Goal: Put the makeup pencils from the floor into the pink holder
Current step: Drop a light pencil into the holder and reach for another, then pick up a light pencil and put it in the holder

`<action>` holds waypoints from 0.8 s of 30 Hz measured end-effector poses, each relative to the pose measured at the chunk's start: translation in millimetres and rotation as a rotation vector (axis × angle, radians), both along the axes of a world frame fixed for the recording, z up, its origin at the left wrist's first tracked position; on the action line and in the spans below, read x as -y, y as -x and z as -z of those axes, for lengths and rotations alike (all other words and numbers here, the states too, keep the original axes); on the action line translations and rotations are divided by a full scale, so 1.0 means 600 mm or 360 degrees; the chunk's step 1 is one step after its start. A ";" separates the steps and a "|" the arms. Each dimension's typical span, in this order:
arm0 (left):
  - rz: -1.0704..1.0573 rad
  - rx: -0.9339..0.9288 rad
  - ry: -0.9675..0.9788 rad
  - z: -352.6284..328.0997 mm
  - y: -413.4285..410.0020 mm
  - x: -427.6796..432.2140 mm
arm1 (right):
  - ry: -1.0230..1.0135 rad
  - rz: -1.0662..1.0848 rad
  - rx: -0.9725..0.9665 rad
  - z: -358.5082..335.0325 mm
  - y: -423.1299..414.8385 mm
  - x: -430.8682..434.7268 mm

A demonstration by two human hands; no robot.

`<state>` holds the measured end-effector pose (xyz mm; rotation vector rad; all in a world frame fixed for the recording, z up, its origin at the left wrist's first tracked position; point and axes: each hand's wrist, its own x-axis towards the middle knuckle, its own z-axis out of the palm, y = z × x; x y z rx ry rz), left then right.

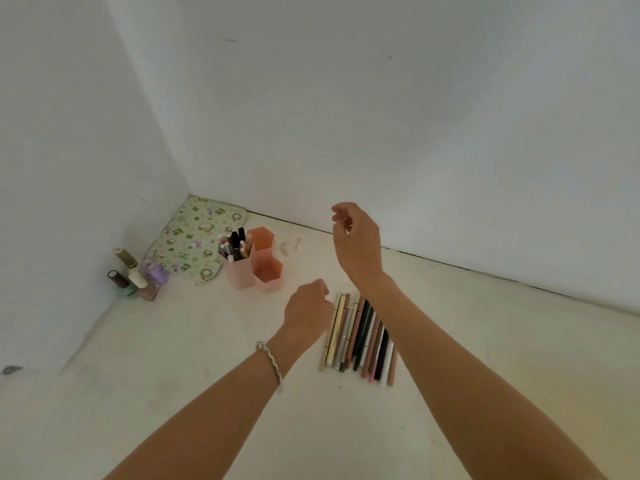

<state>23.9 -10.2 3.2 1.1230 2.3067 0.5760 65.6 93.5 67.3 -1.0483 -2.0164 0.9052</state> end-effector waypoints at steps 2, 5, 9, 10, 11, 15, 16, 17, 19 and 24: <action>0.0026 -0.0022 0.0198 0.036 -0.028 -0.003 | 0.0014 0.0033 0.0020 0.012 -0.029 -0.009; 0.0023 -0.0047 0.0333 0.065 -0.048 -0.011 | 0.0026 0.0072 0.0080 0.034 -0.060 -0.020; 0.0003 -0.0113 0.0388 0.076 -0.050 -0.023 | 0.0113 0.0112 0.0136 0.060 -0.081 -0.025; 0.0003 -0.0117 0.0397 0.076 -0.050 -0.026 | 0.0124 0.0115 0.0142 0.065 -0.083 -0.025; 0.0004 -0.0118 0.0410 0.077 -0.048 -0.029 | 0.0138 0.0114 0.0149 0.070 -0.083 -0.024; -0.0022 -0.0044 0.0452 0.063 -0.032 -0.033 | 0.0197 0.0078 0.0272 0.085 -0.085 -0.022; -0.0060 -0.0006 0.0390 0.052 -0.023 -0.033 | 0.0218 0.0065 0.0355 0.088 -0.085 -0.023; -0.0109 0.0035 0.0270 0.038 -0.013 -0.035 | 0.0244 0.0054 0.0464 0.092 -0.087 -0.024; -0.0214 0.0137 -0.0102 0.004 0.012 -0.037 | 0.0304 0.0024 0.0756 0.102 -0.084 -0.023; -0.0233 0.0305 -0.0676 -0.075 0.060 -0.042 | 0.0334 -0.0112 0.1267 0.130 -0.058 0.007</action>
